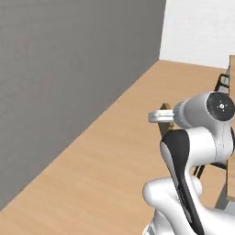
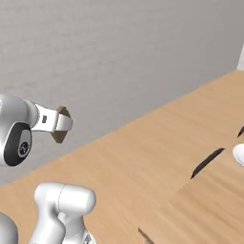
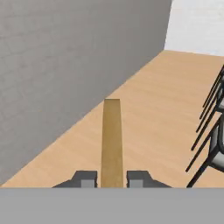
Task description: Start the toaster. Once the lever pops up, take the bread to the plate on the dining counter.
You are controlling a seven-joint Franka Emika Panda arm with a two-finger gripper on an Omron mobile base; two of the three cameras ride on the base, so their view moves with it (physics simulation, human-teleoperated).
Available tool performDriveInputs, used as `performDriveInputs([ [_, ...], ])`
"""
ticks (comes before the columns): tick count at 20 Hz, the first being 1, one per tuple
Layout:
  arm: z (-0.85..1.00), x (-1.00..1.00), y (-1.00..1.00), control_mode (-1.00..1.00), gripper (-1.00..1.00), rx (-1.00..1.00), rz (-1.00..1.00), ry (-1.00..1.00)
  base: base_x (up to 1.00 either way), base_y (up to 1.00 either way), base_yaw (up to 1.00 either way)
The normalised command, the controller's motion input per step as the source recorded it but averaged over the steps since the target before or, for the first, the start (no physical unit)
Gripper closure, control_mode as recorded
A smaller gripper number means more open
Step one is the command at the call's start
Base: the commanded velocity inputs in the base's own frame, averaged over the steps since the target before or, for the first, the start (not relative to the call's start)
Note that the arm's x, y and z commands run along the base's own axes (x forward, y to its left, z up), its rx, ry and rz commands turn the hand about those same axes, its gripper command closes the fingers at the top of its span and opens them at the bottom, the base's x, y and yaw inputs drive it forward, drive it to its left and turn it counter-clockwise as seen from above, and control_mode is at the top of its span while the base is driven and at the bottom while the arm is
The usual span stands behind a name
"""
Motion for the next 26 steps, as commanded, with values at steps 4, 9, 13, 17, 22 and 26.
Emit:
performDriveInputs([
  [4,0.0,0.0,0.0,1.0,1.0,0.0,0.0,0.0,0.27,0.07,-0.87],
  [9,0.0,0.0,0.0,1.0,1.0,0.0,0.0,0.0,0.85,0.59,-0.7],
  [13,0.0,0.0,0.0,1.0,1.0,0.0,0.0,0.0,1.0,1.0,-0.57],
  [17,0.0,0.0,0.0,1.0,1.0,0.0,0.0,0.0,0.79,0.74,-0.68],
  [22,0.0,0.0,0.0,1.0,1.0,0.0,0.0,0.0,0.62,0.59,-0.8],
  [26,0.0,0.0,0.0,1.0,1.0,0.0,0.0,0.0,0.54,0.53,-0.82],
])
